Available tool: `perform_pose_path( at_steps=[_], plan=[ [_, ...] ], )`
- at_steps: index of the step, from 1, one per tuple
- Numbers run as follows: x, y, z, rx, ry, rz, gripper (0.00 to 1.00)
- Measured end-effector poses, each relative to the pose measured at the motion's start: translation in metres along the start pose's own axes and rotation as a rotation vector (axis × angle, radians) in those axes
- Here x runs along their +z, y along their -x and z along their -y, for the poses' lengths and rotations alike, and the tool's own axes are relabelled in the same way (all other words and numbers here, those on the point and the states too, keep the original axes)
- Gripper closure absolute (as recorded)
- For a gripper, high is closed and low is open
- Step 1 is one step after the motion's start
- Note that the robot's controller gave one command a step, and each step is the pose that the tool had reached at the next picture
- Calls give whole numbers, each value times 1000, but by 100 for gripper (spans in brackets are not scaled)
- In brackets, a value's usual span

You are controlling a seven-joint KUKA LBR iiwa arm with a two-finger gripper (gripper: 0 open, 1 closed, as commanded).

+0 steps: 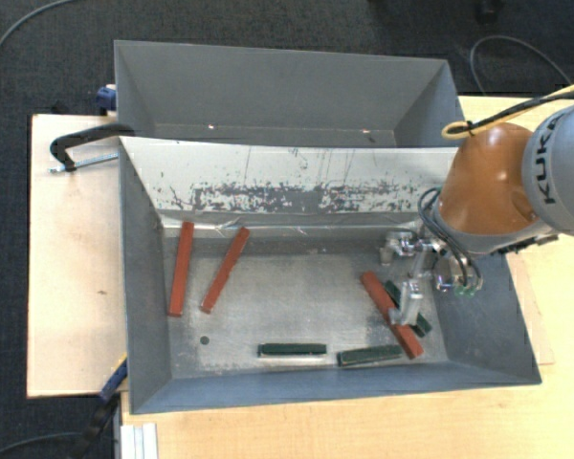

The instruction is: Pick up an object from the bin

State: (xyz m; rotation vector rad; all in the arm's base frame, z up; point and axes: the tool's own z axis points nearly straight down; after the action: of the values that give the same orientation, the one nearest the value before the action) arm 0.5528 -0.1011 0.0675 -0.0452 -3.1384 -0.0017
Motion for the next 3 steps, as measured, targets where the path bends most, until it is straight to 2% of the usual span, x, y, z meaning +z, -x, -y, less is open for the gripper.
perform_pose_path(
  at_steps=[1,2,3],
  plan=[
    [-4,-16,-53,-59,2,4,0],
    [-5,-15,-50,-53,-1,9,100],
    [-4,-15,-50,-53,0,7,0]
  ],
)
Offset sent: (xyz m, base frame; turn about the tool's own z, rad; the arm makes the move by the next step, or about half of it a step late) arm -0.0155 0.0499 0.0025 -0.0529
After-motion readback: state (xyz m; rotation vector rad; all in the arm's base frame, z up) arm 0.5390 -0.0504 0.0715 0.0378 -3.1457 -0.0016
